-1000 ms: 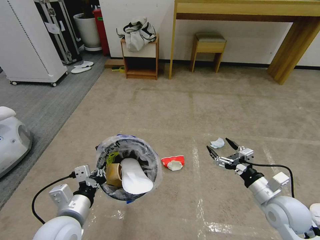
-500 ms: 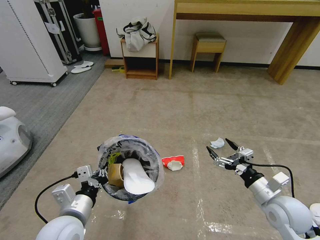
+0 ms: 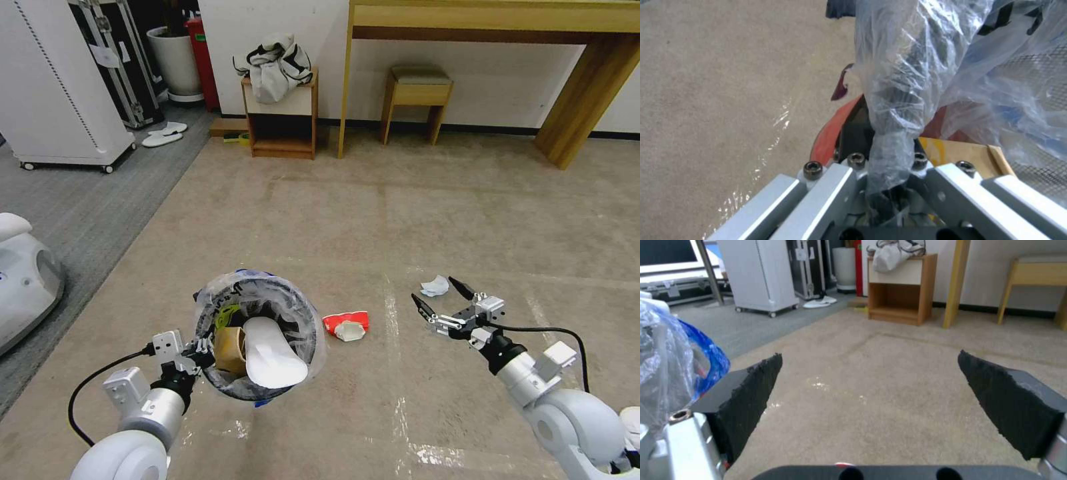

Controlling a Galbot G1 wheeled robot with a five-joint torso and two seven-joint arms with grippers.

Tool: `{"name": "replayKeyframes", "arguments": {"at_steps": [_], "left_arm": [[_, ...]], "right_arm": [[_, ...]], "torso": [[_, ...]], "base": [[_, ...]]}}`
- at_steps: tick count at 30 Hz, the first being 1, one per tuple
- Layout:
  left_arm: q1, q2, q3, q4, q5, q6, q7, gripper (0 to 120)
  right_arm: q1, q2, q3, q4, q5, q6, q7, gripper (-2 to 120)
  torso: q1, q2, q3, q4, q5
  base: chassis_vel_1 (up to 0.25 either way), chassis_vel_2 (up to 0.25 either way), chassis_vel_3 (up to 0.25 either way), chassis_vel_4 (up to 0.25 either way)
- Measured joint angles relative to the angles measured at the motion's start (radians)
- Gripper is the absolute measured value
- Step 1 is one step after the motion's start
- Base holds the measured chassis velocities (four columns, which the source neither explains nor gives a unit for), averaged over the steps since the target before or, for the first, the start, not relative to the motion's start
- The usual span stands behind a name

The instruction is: Pick up the trash bin and place the garbage on the floor into it.

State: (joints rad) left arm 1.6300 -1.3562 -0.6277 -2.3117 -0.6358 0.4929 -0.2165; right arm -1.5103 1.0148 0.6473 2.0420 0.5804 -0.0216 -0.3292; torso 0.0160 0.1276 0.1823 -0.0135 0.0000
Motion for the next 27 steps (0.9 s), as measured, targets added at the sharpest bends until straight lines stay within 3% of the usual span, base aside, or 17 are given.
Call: {"name": "replayKeyframes", "arguments": {"at_steps": [7,27], "left_arm": [[-0.005,0.007,-0.002,0.001,-0.007,-0.001,-0.001,1],[-0.006,0.010,-0.003,-0.002,-0.014,-0.003,-0.011,1]], "right_arm": [[0.003,-0.002,0.009,-0.007,-0.004,-0.003,-0.041,100],[0.007,0.001,0.019,-0.009,-0.004,-0.009,-0.042,100]], "torso": [[0.000,0.000,0.000,0.0000,0.0000],[0.000,0.000,0.000,-0.0001,0.0001]], "base": [[0.000,0.000,0.000,0.000],[0.000,0.000,0.000,0.000]]}}
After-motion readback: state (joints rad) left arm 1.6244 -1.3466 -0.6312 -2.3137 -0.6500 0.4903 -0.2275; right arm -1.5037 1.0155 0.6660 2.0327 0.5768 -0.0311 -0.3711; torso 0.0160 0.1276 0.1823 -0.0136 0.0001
